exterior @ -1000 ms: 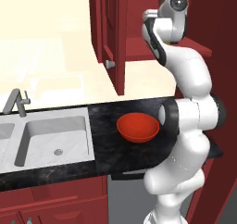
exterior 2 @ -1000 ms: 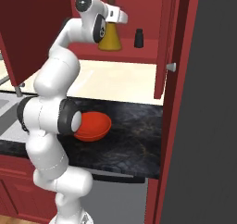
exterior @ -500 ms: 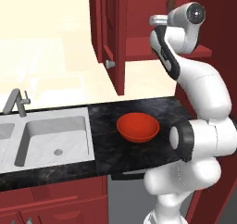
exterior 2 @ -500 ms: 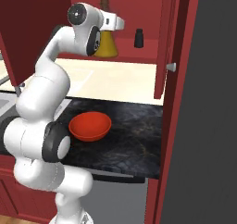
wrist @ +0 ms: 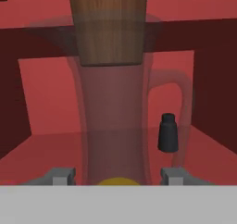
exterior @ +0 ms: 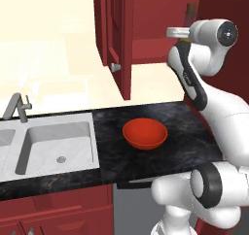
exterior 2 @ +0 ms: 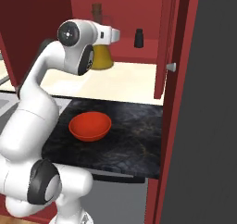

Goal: Retrieve the bottle and the shaker from the cabinet and place them next to the mixing bowl on the counter. Then add garlic from the fridge to the mixing bowl.

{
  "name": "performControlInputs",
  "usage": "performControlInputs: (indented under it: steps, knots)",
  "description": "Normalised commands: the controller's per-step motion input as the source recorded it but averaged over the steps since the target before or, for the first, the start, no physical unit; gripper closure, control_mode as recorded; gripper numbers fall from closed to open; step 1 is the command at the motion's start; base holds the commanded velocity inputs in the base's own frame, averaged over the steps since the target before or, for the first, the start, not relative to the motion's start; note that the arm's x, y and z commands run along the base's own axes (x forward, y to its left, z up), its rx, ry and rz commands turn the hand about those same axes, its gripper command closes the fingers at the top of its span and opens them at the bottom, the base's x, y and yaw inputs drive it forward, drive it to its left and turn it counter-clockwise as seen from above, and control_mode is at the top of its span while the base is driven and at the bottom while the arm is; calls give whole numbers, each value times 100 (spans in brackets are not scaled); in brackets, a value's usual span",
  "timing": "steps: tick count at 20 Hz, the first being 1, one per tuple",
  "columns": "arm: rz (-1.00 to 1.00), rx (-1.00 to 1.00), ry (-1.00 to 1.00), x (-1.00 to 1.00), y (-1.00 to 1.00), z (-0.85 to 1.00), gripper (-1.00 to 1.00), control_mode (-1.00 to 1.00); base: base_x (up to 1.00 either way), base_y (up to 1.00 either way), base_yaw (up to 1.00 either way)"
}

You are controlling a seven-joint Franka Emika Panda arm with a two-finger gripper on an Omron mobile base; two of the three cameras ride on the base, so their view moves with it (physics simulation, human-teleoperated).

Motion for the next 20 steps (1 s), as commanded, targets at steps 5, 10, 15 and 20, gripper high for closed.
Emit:
performControlInputs:
  steps: [5,10,15,20]
  knots:
    - [2,0,0,-75,4,-2,100,-100,0,0,0]
    - [4,-4,8,-29,0,-77,100,-100,0,0,0]
    - [2,-5,13,-37,0,-92,100,-100,0,0,0]
    - [1,-6,12,-12,0,-77,100,-100,0,0,0]
